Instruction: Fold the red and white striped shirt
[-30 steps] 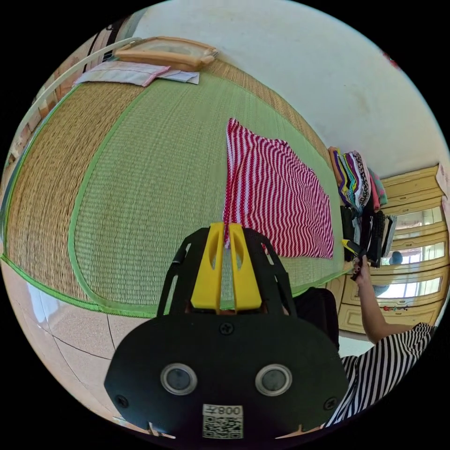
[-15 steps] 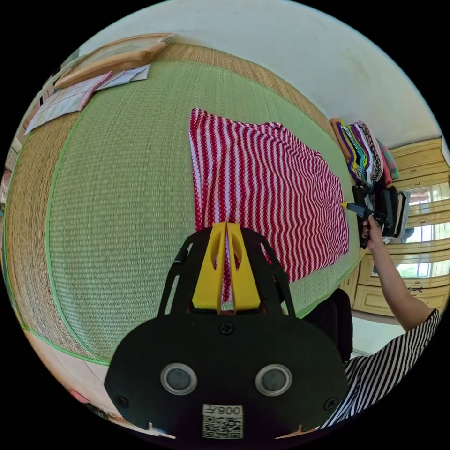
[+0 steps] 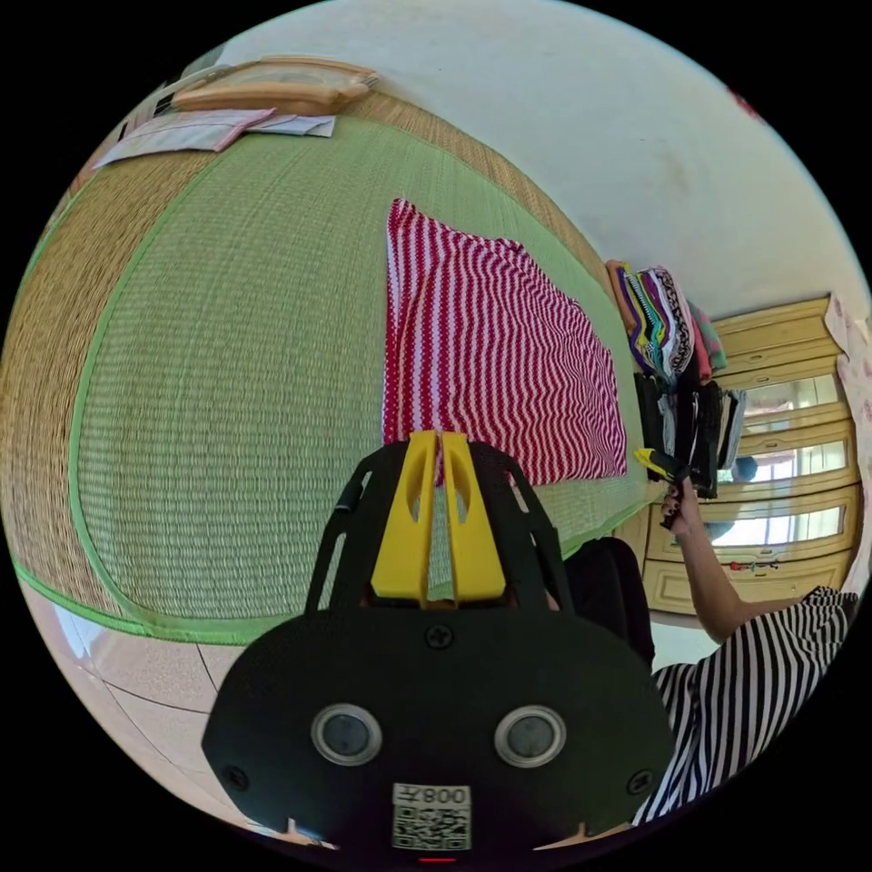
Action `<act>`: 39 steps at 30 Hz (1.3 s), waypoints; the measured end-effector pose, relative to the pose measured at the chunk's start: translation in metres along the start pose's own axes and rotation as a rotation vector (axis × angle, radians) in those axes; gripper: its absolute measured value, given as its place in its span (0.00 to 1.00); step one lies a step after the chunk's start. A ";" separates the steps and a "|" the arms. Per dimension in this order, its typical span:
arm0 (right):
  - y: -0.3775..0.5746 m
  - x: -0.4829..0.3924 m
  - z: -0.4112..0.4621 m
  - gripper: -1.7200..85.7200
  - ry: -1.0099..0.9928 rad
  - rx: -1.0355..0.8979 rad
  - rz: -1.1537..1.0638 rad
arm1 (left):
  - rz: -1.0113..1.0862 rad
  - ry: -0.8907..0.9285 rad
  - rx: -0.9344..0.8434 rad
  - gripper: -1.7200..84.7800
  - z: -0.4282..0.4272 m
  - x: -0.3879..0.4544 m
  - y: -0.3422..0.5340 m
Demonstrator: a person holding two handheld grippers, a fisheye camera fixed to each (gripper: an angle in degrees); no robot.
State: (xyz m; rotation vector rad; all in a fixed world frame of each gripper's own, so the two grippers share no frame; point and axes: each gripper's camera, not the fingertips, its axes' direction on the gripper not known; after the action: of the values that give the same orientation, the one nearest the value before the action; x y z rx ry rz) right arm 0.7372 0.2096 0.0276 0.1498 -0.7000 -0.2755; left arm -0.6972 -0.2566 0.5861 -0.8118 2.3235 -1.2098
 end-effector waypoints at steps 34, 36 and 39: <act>0.035 0.005 0.036 0.11 0.090 0.003 0.070 | -0.086 0.016 -0.055 0.02 0.042 -0.087 0.024; 0.034 0.005 0.039 0.11 0.105 0.013 0.075 | -0.083 0.003 -0.063 0.02 0.050 -0.090 0.025; 0.029 0.005 0.045 0.11 0.086 0.016 0.083 | -0.084 -0.004 -0.079 0.02 0.066 -0.096 0.027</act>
State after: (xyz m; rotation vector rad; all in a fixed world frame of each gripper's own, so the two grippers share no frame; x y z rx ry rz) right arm 0.7174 0.2340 0.0711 0.1467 -0.6213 -0.1824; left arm -0.5949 -0.2211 0.5355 -0.9471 2.3680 -1.1560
